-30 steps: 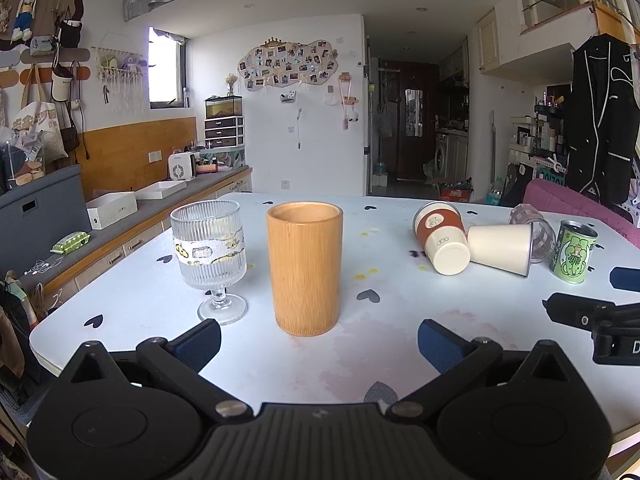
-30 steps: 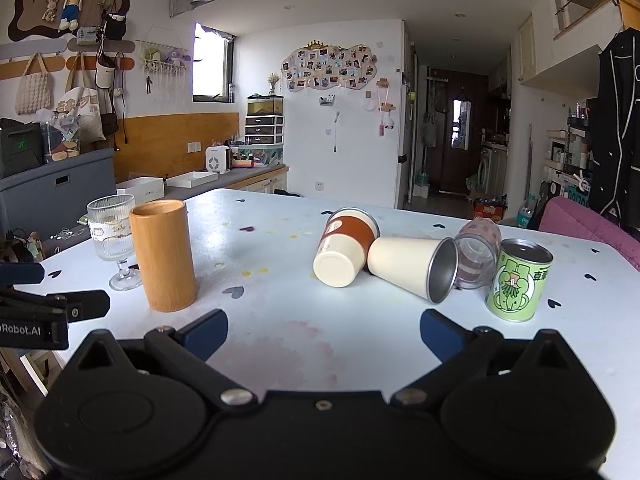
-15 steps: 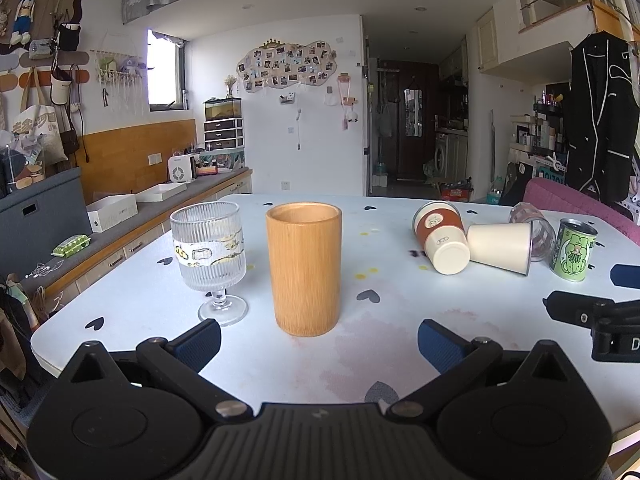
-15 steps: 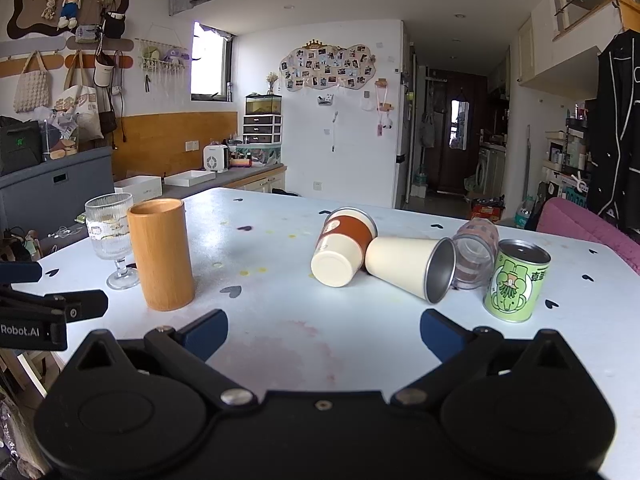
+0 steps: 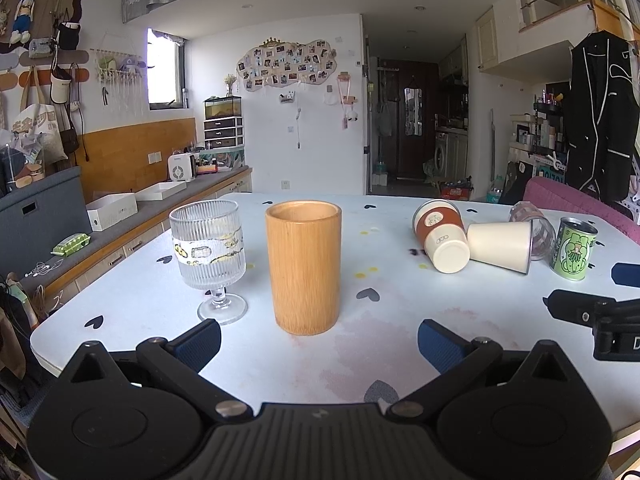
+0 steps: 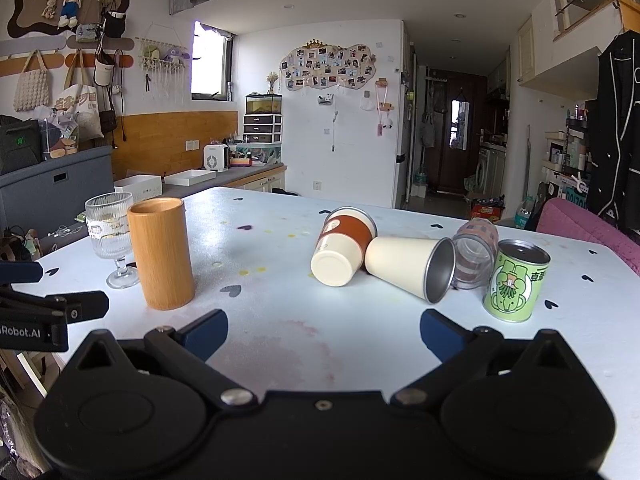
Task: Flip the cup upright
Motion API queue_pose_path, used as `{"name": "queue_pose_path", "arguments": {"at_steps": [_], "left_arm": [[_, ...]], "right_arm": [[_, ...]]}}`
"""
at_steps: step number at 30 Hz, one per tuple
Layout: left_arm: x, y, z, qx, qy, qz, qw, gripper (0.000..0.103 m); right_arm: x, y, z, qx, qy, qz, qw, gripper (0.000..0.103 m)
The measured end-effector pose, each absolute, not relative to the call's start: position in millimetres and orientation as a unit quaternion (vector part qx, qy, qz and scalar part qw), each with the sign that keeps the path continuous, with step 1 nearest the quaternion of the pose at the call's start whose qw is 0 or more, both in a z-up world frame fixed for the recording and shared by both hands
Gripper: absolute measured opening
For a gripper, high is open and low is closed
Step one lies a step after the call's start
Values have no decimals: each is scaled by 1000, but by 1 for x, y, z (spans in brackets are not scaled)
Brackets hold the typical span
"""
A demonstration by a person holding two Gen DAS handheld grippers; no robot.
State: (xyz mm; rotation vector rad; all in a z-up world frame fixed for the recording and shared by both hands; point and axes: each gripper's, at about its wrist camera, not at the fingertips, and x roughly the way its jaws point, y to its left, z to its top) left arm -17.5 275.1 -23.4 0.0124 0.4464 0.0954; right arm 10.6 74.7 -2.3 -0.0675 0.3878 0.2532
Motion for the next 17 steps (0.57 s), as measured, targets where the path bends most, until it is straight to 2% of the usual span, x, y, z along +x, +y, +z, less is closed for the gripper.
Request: {"name": "queue_pose_path", "arguments": {"at_steps": [17], "left_arm": [[-16,274,-25,4,224,51,973,103]], "right_arm": [[12,75,-3,-36,194,126,972,103]]}}
